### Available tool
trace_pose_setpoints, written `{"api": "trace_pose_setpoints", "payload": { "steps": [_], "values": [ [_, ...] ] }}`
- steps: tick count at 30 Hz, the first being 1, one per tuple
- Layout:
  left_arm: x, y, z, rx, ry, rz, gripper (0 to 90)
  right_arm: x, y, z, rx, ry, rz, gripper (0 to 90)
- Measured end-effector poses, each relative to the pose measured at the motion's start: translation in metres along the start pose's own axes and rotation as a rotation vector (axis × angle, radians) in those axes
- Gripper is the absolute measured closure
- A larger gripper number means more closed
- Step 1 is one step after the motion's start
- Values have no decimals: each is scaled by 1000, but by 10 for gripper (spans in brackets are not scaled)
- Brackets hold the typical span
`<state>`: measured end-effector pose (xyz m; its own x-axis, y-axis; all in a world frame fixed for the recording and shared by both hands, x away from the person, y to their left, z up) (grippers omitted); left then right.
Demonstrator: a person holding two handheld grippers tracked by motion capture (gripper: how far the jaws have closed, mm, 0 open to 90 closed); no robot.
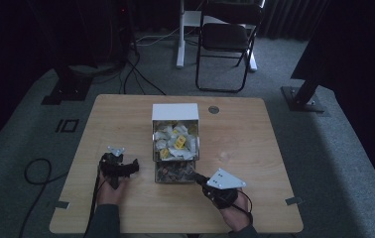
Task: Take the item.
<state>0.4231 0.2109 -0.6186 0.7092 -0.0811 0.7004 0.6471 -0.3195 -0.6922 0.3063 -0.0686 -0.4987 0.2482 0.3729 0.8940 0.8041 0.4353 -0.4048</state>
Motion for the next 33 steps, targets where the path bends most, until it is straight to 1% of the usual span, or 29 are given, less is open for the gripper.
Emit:
{"api": "trace_pose_setpoints", "payload": {
  "steps": [23,33],
  "values": [
    [0,0,0,0,0,0,101,-7,-6,-24,-53,22,5,900],
    [0,0,0,0,-2,-3,101,-9,-9,-37,-80,31,6,900]
  ]
}}
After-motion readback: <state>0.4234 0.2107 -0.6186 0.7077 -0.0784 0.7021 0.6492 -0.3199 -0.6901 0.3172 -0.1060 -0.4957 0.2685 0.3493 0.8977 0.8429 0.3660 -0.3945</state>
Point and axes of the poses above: each handheld gripper's, and its own axes: y roughly forward along the jaws, x roughly out of its top, z roughly to its left, the point moved 10 cm from there along y, roughly forward along the jaws, and after that the axes turned 15 degrees about -x, right-handed, at the moved point
